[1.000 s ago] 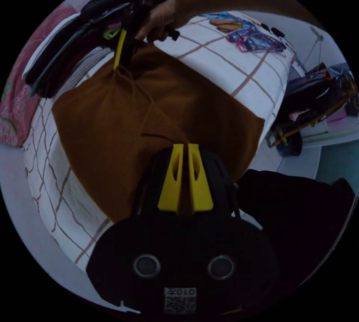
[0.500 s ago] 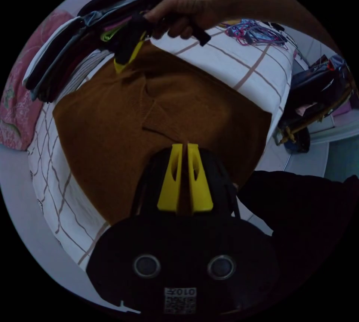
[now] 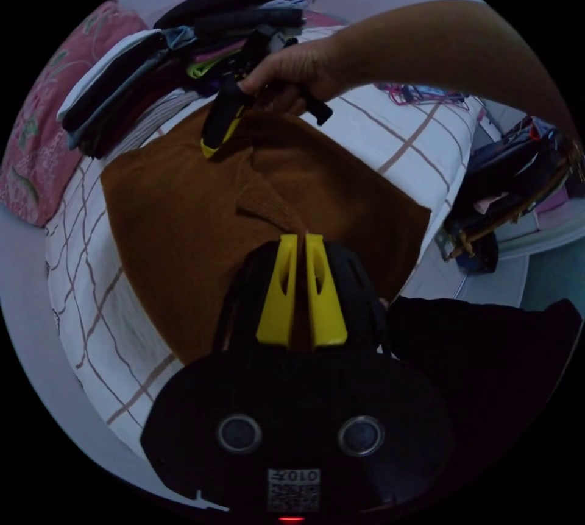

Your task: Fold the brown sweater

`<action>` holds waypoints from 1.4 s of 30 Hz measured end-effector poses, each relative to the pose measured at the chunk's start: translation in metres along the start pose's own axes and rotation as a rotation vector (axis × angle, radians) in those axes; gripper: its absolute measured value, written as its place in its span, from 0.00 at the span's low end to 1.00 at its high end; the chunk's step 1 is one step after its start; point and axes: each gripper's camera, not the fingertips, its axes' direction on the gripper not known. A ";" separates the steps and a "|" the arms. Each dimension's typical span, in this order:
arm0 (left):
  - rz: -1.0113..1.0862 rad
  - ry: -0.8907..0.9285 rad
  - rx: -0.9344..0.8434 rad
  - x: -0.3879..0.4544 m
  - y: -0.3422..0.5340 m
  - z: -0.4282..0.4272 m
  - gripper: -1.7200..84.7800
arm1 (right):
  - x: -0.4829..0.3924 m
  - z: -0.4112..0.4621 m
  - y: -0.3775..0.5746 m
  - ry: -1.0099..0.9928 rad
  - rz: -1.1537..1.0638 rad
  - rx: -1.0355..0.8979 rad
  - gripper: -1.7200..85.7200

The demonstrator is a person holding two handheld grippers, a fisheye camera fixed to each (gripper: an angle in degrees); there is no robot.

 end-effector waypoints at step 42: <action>0.383 0.101 0.024 0.136 -0.038 0.024 0.12 | 0.116 -0.026 0.189 0.093 -0.063 0.110 0.05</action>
